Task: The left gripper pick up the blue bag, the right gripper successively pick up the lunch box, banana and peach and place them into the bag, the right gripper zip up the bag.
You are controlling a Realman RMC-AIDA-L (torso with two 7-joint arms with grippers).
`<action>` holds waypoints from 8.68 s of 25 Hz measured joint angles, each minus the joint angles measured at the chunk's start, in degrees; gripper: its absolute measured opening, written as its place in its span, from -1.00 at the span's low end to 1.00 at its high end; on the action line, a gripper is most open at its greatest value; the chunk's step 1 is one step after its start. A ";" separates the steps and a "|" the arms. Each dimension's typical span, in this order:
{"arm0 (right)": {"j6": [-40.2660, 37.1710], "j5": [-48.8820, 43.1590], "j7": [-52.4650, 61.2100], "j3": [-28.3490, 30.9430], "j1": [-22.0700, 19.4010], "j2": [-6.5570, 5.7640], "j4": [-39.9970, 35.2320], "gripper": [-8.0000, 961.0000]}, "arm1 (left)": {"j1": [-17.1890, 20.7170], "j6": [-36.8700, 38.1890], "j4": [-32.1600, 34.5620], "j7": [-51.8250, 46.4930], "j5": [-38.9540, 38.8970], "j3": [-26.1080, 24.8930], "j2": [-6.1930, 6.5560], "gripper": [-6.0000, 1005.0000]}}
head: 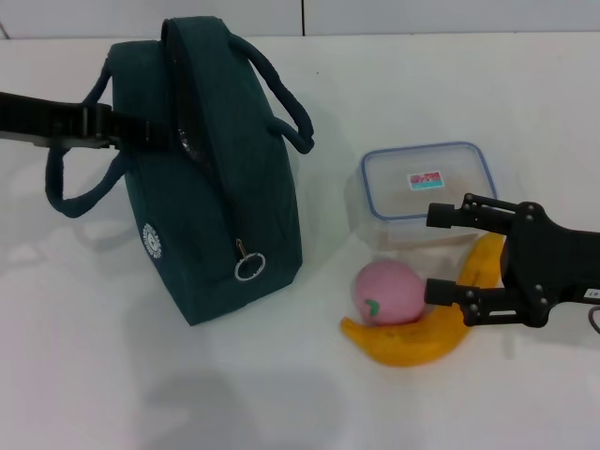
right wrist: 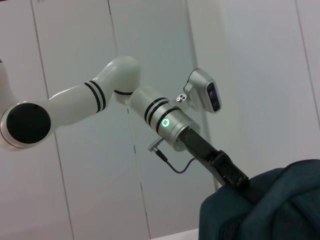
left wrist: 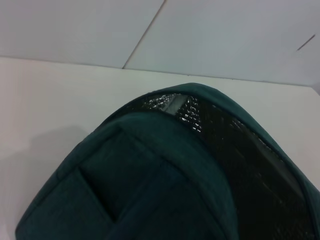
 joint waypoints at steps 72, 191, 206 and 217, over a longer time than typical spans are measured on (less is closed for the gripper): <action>28.29 5.28 47.98 8.34 3.81 -1.44 14.72 0.75 | -2.29 5.32 -1.13 -2.63 -1.35 2.02 1.89 -0.92; 19.84 28.82 48.92 -4.10 17.04 0.68 13.81 -0.49 | -5.43 3.75 -7.82 -0.69 -7.37 6.68 1.20 -0.92; 18.51 23.62 45.39 -4.81 15.15 -1.32 4.72 0.13 | -4.06 1.94 -9.46 1.63 -7.56 5.53 0.81 -0.92; 12.67 -17.44 42.30 -6.05 19.43 -9.88 -21.37 0.70 | -3.20 1.02 -9.84 2.76 -7.57 4.83 0.78 -0.92</action>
